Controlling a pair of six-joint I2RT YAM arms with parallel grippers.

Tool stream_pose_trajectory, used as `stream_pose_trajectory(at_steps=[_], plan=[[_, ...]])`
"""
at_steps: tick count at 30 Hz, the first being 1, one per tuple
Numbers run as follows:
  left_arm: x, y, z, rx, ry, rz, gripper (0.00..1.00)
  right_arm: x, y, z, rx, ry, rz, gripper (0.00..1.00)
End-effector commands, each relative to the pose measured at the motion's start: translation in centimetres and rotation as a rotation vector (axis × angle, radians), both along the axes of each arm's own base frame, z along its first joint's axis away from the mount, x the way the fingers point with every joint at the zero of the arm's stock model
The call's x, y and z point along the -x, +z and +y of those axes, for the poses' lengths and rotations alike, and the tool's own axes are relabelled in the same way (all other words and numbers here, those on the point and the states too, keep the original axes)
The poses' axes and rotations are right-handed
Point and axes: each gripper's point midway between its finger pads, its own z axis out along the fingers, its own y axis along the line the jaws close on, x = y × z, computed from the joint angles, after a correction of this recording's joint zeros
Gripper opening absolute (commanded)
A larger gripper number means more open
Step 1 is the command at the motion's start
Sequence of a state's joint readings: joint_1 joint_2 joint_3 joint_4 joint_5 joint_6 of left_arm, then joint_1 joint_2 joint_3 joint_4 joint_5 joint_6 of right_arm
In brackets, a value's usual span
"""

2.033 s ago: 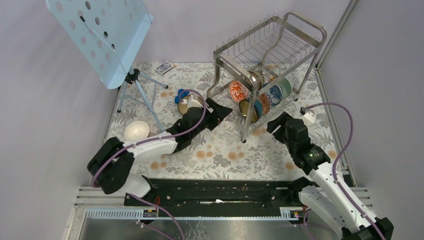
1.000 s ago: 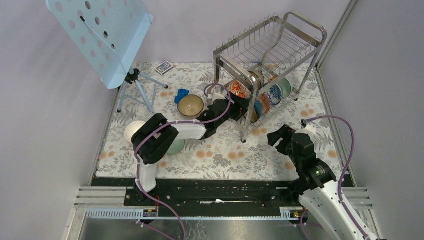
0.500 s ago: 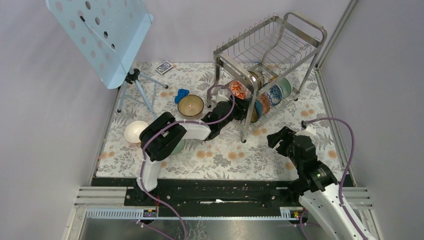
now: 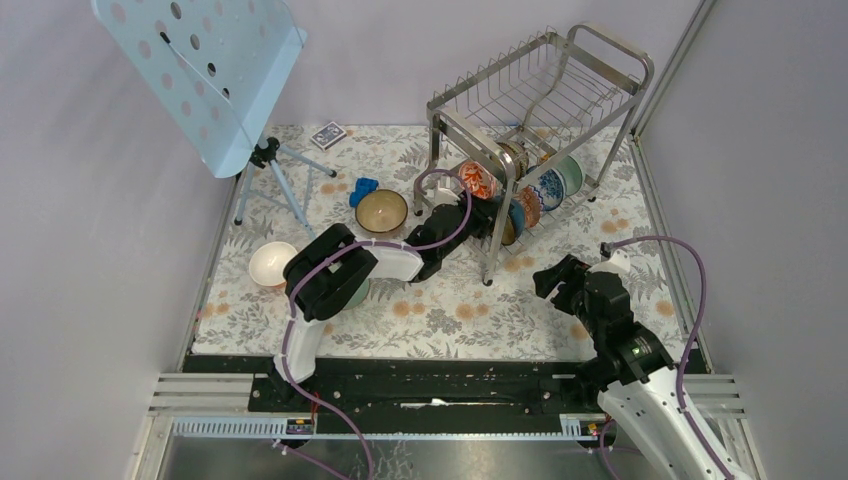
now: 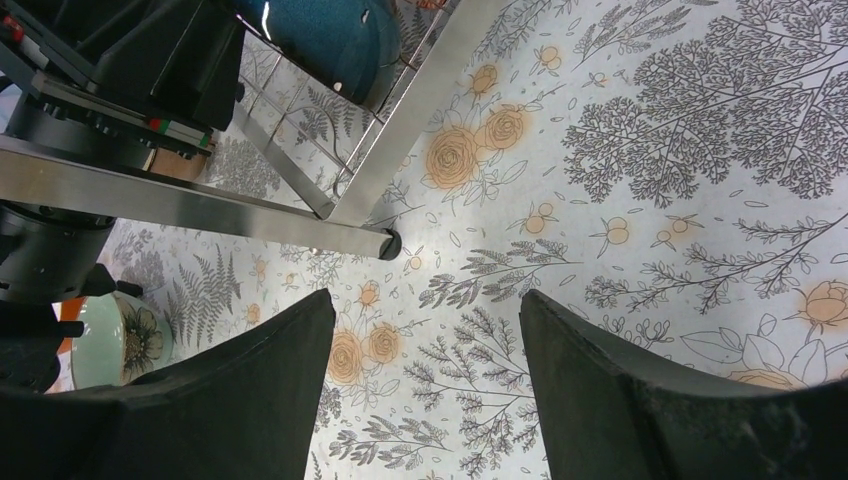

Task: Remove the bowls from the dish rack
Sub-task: Pick up the bowl from the dish rack.

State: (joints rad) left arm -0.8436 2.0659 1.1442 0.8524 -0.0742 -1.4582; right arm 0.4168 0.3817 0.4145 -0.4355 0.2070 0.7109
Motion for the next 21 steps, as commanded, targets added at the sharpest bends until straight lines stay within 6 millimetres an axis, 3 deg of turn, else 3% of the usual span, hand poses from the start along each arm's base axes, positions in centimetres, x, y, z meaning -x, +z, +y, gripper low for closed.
stream_pose_trajectory(at_steps=[1, 11, 21], plan=[[0.0, 2.2, -0.7, 0.063, -0.016, -0.074, 0.21, -0.2, 0.1, 0.3, 0.002, 0.026, -0.014, 0.75], [0.3, 2.2, -0.8, 0.082, -0.042, -0.100, 0.00, -0.2, 0.1, 0.4, 0.001, 0.027, -0.016, 0.74], [0.2, 4.3, 0.6, 0.165, -0.034, -0.211, 0.00, -0.1, 0.3, 0.5, -0.006, 0.034, -0.028, 0.73]])
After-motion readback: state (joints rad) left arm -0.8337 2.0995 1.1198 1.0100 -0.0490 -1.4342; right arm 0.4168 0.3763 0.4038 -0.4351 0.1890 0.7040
